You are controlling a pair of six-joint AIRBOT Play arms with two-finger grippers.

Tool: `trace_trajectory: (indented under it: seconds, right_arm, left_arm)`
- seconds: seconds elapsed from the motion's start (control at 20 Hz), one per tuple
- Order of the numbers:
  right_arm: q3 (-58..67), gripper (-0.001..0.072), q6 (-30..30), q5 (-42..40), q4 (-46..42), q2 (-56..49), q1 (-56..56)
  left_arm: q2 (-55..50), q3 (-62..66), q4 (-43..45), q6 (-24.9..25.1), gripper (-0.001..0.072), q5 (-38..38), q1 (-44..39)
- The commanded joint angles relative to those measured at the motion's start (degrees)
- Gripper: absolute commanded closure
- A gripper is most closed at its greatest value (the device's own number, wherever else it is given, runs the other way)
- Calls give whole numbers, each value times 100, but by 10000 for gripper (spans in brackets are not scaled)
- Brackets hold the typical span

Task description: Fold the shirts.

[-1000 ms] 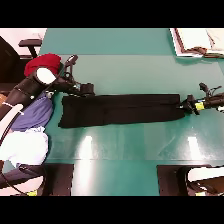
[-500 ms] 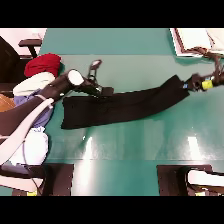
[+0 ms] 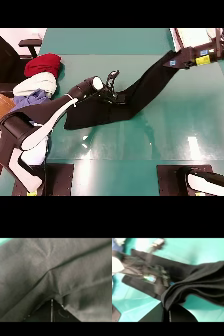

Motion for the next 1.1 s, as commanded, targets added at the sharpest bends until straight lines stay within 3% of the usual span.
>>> trace_trajectory:
  seconds: [0.0,0.2,0.3,0.6,0.65,0.75,0.8,0.95,1.05]
  right_arm:
    - [136,693,149,-229,4,26,634]
    - [138,693,140,-557,44,-74,1196]
    - [138,694,-55,-710,498,-249,1563]
    - [157,677,-719,-2393,1047,-1497,3523]
    - [282,569,-807,-2594,1021,-1797,3797]
    - [756,243,-833,-2664,863,-2400,4129]
    - [992,175,-831,-2498,815,-2627,4179]
    - [1366,195,-695,-1320,382,-2903,3904]
    - [990,209,-518,-977,-66,-2745,3547]
  left_arm:
    - [-94,70,-24,9,686,96,-37]
    - [260,229,140,11,686,-361,365]
    - [859,236,535,13,686,-605,835]
    - [3163,236,2293,9,685,-1200,2608]
    - [3475,236,2485,11,685,-1228,2861]
    - [3917,234,2592,9,685,-1344,3276]
    - [4070,234,2590,11,685,-1432,3427]
    - [4275,223,2603,15,685,-1720,3641]
    - [4273,216,2590,17,686,-1956,3624]
